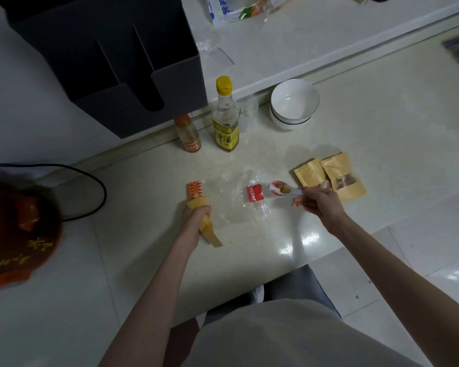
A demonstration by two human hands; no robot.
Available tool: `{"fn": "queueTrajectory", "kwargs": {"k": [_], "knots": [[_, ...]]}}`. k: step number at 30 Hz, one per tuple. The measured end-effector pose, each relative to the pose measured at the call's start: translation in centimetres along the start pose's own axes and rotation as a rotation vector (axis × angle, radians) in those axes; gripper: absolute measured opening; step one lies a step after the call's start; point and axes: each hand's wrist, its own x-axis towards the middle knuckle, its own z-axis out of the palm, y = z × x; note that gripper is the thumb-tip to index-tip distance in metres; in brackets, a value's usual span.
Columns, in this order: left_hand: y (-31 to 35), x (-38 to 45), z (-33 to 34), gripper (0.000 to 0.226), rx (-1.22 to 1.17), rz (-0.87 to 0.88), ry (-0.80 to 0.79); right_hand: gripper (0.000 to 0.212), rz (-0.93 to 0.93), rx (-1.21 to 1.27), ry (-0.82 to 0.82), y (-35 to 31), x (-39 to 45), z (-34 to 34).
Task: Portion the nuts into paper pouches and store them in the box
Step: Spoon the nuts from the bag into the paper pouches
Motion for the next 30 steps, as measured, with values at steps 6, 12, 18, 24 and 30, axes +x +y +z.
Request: {"fn": "queueTrajectory", "kwargs": {"k": [6,12,18,24,30], "knots": [[1.1,-0.2,0.5,0.019,0.044,-0.011,0.019,0.019,-0.029,-0.02,-0.102,-1.1,-1.5,2.8],[1.9,-2.5,1.6,0.048,0.239,0.234,0.085,0.019,-0.051,-0.086,-0.123,-3.3,-3.3,5.1],[4.7,-6.1,1.7,0.046,0.327,0.487,0.029,0.016,-0.161,-0.15,-0.176,-7.9,-6.2,7.6],[9.3,-9.6,1.6,0.037,0.326,0.657,-0.007,0.017,-0.279,-0.176,-0.243,-13.6,-10.0,10.2],[13.2,-12.9,1.4,0.048,0.416,0.842,0.141,0.018,-0.428,-0.213,-0.271,-17.8,-14.2,11.7]]}}
